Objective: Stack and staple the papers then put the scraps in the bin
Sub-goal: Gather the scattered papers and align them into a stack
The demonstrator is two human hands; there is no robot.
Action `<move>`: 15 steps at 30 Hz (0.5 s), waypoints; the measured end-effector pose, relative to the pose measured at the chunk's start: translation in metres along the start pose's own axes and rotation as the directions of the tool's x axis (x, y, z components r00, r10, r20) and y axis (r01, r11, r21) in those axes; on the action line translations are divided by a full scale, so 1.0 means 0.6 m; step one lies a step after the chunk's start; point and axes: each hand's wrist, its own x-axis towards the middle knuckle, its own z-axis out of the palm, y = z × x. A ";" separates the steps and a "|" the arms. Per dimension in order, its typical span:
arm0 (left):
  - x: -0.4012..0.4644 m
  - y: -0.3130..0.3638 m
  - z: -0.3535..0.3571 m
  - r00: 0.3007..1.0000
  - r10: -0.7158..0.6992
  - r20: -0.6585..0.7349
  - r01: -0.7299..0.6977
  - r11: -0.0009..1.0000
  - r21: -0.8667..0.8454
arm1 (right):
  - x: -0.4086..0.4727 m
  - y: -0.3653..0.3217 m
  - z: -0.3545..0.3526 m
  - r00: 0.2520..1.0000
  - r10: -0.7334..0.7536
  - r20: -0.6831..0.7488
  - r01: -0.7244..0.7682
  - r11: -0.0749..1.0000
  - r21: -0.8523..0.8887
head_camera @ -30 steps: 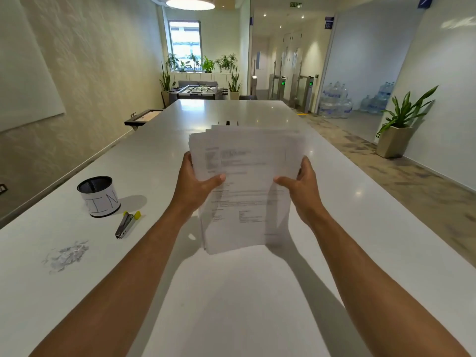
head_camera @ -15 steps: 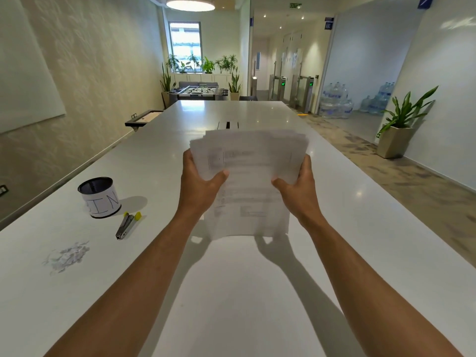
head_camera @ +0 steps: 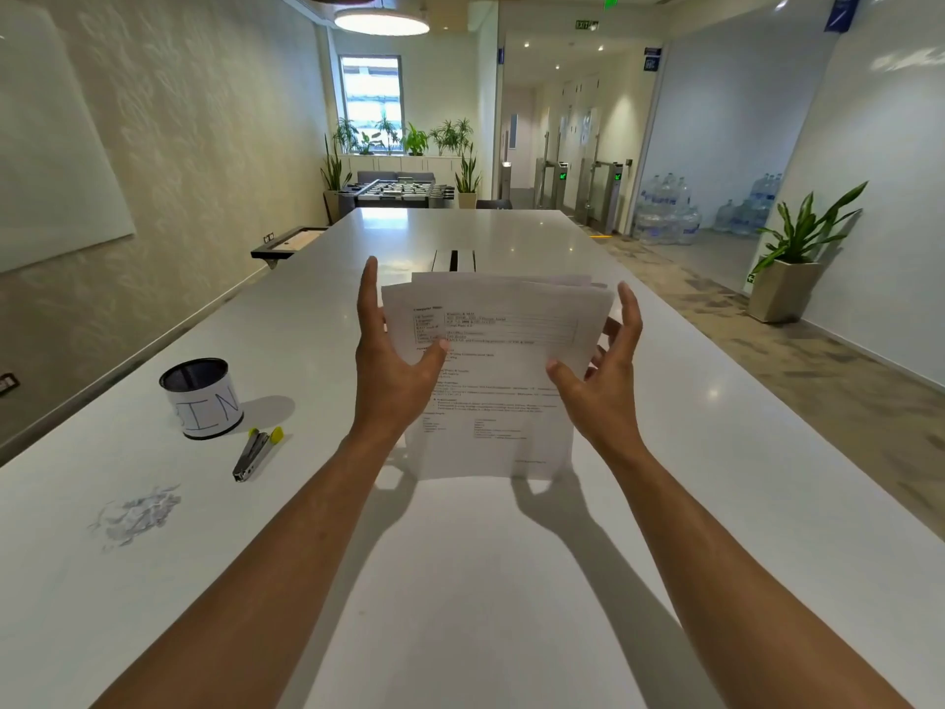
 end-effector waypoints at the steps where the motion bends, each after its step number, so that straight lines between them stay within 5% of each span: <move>1: 0.000 0.000 -0.002 1.000 0.017 -0.005 -0.017 1.000 0.006 | 0.001 -0.001 -0.001 1.000 -0.014 -0.005 0.014 1.000 -0.021; 6: 0.015 0.009 -0.001 0.983 0.182 0.026 -0.183 0.962 0.204 | 0.017 -0.019 -0.001 0.982 -0.189 0.009 0.189 0.974 -0.127; 15: 0.025 0.012 -0.009 0.989 0.130 0.064 -0.143 0.946 0.289 | 0.034 -0.018 -0.007 0.980 -0.196 -0.006 0.193 0.969 -0.154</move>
